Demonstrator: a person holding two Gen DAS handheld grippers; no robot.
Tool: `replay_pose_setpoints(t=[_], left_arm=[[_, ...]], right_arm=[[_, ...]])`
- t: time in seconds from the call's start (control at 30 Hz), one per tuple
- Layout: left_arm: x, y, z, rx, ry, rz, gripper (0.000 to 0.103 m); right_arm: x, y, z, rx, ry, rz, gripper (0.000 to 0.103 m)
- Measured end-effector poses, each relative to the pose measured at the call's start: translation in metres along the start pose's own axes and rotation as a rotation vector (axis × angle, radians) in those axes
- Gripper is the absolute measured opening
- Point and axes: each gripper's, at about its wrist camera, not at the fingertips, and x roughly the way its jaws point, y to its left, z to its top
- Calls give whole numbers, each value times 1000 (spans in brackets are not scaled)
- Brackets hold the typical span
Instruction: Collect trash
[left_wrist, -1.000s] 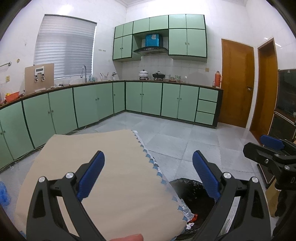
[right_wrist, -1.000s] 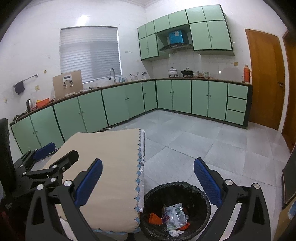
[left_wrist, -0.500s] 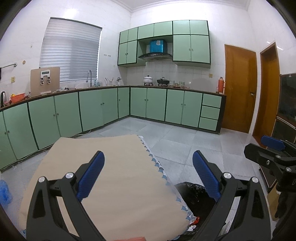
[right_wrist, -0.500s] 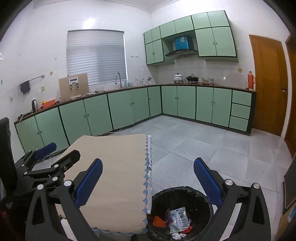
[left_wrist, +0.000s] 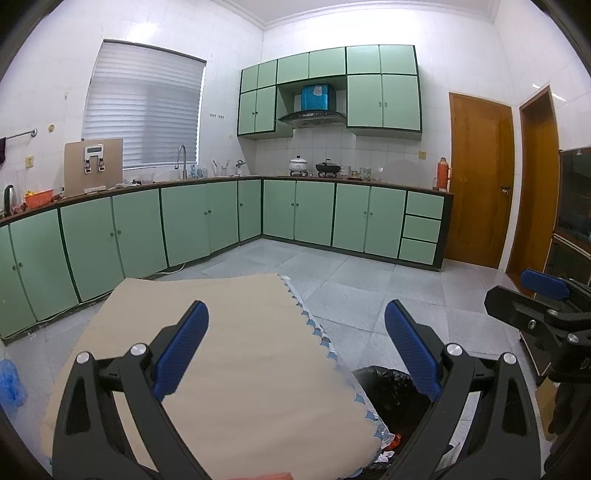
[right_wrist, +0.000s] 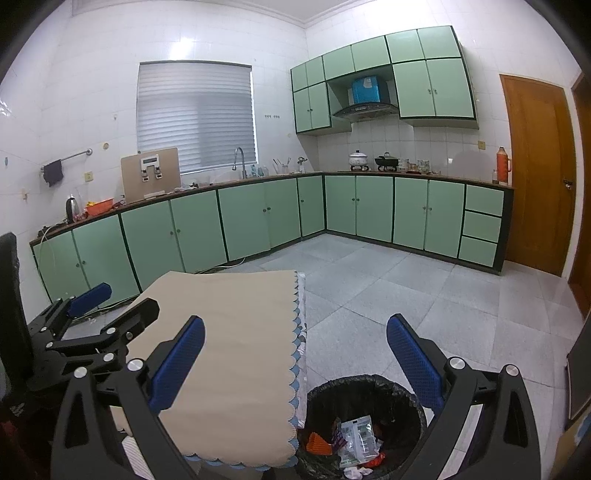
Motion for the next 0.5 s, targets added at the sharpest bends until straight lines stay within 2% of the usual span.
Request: replay_pose_setpoints(t=[0.5], left_arm=[[-4, -3, -3, 0, -9, 1, 94]], right_arm=[[0, -2, 2, 6, 5, 1, 97]])
